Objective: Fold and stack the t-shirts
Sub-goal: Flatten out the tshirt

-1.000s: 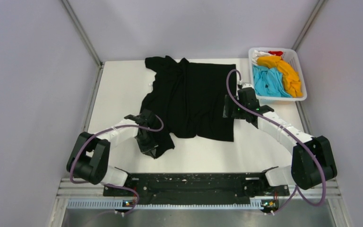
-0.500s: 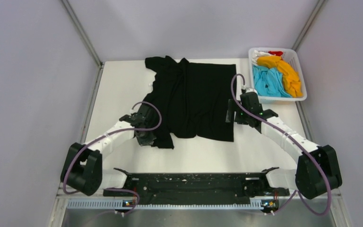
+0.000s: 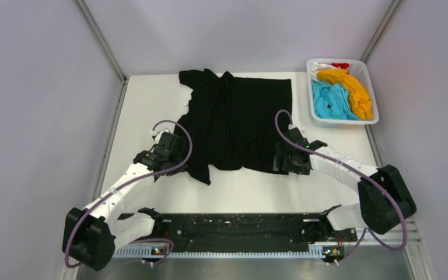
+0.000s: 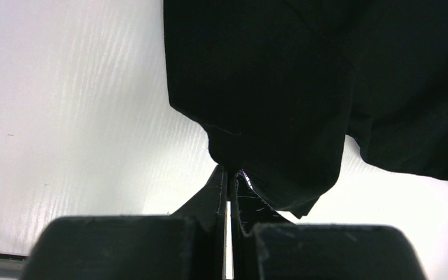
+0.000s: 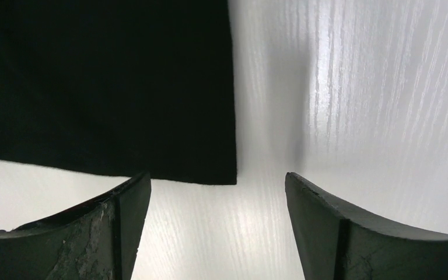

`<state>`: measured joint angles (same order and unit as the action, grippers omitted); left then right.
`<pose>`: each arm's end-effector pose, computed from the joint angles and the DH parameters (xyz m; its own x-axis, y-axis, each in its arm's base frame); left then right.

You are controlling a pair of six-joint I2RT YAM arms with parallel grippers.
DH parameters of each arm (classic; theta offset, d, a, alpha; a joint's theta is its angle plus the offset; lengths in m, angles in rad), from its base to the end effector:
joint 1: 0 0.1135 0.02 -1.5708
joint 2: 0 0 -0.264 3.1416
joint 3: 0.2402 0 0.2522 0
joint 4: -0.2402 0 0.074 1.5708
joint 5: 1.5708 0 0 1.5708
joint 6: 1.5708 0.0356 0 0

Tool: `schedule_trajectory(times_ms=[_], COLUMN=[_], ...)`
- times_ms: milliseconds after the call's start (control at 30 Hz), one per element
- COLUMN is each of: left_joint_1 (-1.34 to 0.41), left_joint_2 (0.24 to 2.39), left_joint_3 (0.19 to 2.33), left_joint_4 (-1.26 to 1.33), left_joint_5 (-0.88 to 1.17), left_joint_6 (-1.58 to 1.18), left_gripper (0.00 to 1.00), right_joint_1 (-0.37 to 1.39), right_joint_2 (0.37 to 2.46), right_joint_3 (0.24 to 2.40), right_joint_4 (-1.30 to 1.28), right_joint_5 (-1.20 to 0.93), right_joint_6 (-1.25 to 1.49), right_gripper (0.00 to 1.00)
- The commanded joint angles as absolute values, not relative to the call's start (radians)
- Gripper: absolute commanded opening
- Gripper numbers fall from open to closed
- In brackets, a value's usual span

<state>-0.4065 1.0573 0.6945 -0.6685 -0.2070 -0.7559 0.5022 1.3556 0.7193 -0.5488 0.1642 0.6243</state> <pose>0.1834 -0.0710 0.2192 -0.7723 -0.3984 -0.4948 -0.3295 0.9172 -0.2241 0.2108 0.1091 0.1730 -0.9050 0.1609 -0.3938 0.1332 0.9863 0.0970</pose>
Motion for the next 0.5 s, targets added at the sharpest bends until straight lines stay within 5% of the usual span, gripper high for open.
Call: schedule_trajectory(times_ms=[0,467], left_joint_1=[-0.403,-0.403], left_joint_2=[1.016,1.014], left_joint_3=[0.697,0.697], left_joint_4=[-0.676,-0.701], left_joint_5=[-0.262,-0.303], left_joint_6=[-0.754,-0.798], left_gripper=[0.00,0.00], right_joint_1=[0.521,0.571], right_joint_2=[1.397,1.473], right_joint_3=[0.739,0.763], right_joint_4=[-0.569,-0.573], right_joint_5=[0.222,0.245], right_joint_6=[0.700,0.783], right_gripper=[0.80,0.55])
